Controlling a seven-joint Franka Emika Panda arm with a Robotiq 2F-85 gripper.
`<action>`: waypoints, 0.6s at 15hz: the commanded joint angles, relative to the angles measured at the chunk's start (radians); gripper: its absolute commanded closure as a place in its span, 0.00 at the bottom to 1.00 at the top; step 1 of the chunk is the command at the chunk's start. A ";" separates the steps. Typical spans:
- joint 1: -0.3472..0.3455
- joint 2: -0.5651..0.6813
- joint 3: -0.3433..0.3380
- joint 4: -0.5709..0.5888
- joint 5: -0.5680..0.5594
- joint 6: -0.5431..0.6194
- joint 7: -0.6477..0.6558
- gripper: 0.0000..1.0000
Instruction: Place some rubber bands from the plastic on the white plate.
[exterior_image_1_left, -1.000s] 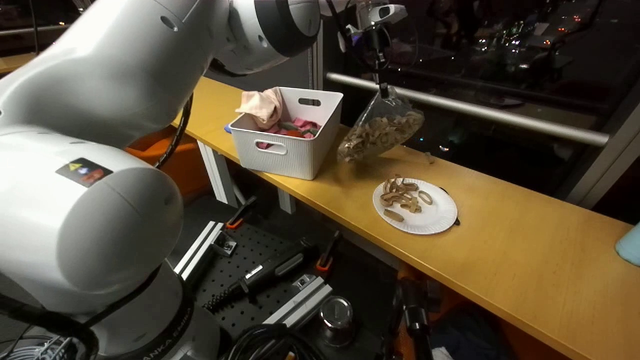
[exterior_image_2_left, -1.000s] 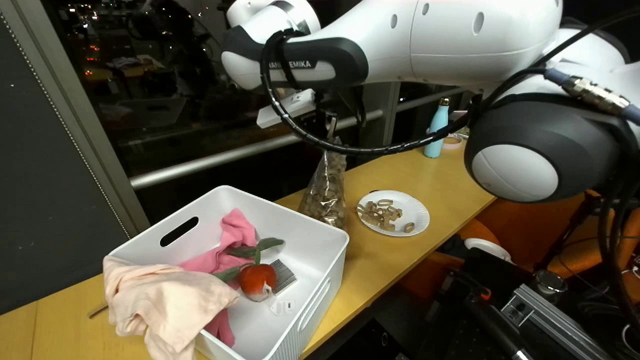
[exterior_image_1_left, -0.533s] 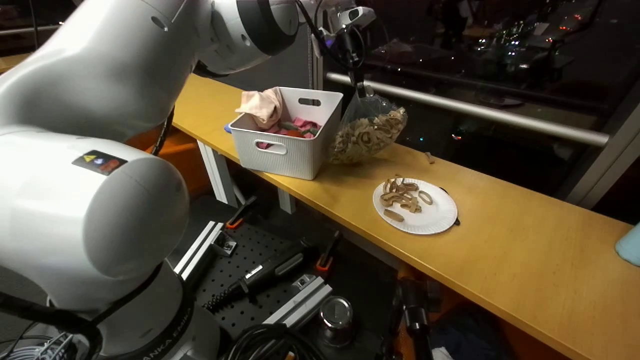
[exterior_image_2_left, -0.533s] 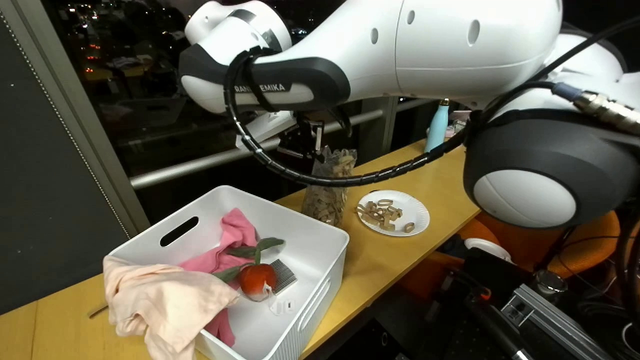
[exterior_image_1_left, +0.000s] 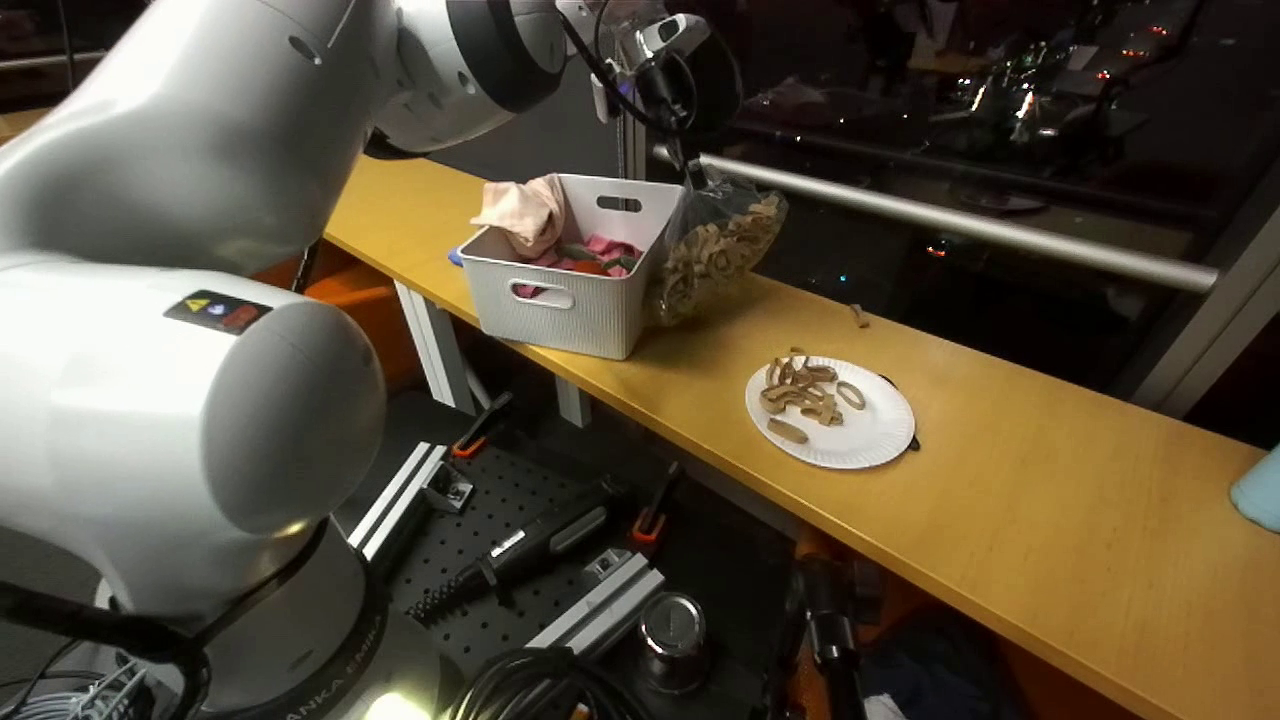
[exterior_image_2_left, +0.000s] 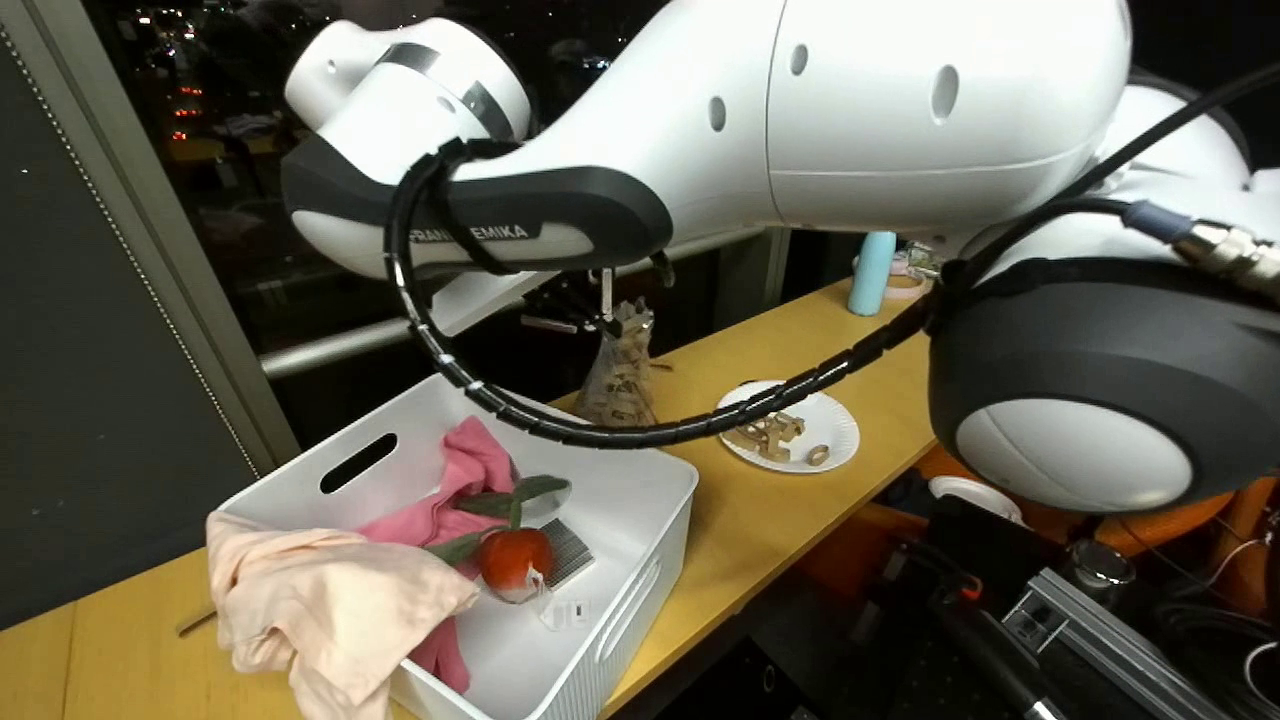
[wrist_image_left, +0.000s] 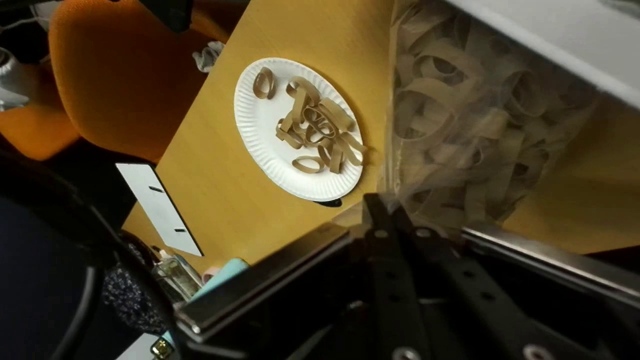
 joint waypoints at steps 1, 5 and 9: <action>0.037 -0.002 0.014 0.018 -0.015 0.034 -0.092 1.00; 0.048 -0.024 0.066 -0.005 0.023 0.138 -0.219 1.00; 0.037 -0.032 0.117 -0.023 0.047 0.243 -0.351 1.00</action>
